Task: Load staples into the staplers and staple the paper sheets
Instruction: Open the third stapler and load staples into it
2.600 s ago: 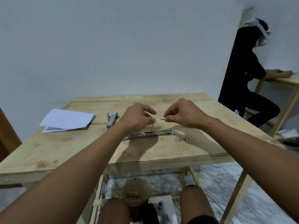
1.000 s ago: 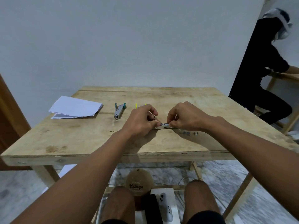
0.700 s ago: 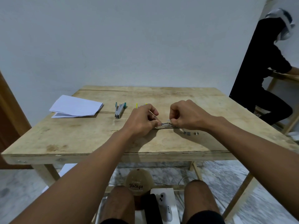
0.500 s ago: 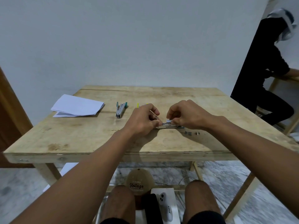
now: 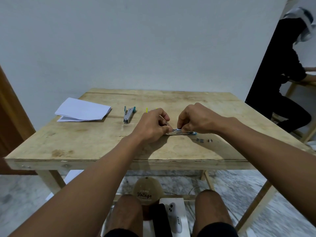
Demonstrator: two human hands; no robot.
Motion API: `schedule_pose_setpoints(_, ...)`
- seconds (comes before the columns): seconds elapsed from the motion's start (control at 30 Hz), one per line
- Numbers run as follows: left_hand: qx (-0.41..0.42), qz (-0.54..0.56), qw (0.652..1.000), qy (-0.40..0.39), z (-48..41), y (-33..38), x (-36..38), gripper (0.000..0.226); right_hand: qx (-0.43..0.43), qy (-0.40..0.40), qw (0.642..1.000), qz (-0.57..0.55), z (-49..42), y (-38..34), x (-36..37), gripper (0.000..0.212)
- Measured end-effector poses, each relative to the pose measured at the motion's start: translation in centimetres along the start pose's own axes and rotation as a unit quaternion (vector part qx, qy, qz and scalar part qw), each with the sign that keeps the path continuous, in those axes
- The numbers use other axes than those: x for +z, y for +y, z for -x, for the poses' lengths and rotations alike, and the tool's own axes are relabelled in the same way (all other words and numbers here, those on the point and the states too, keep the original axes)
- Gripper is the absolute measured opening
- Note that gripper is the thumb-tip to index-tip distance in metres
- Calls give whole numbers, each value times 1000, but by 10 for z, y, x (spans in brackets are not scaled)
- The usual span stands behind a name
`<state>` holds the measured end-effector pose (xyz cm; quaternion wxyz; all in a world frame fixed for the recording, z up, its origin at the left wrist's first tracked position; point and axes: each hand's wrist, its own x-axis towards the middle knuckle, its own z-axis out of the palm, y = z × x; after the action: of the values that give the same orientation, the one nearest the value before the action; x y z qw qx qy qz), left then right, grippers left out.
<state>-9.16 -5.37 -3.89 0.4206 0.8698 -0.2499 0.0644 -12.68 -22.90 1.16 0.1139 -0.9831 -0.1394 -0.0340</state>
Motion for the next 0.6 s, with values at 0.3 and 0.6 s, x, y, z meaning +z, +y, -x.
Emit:
schedule_pose_setpoints(0.3,-2,3,1000,-1,0,0,0,29,-11,2,1000,-8,-2,-1,1,16)
schedule_pose_setpoints(0.6,0,6,1000,-1,2,1,-1,29,-15,11,1000,-5,1,2,6,15)
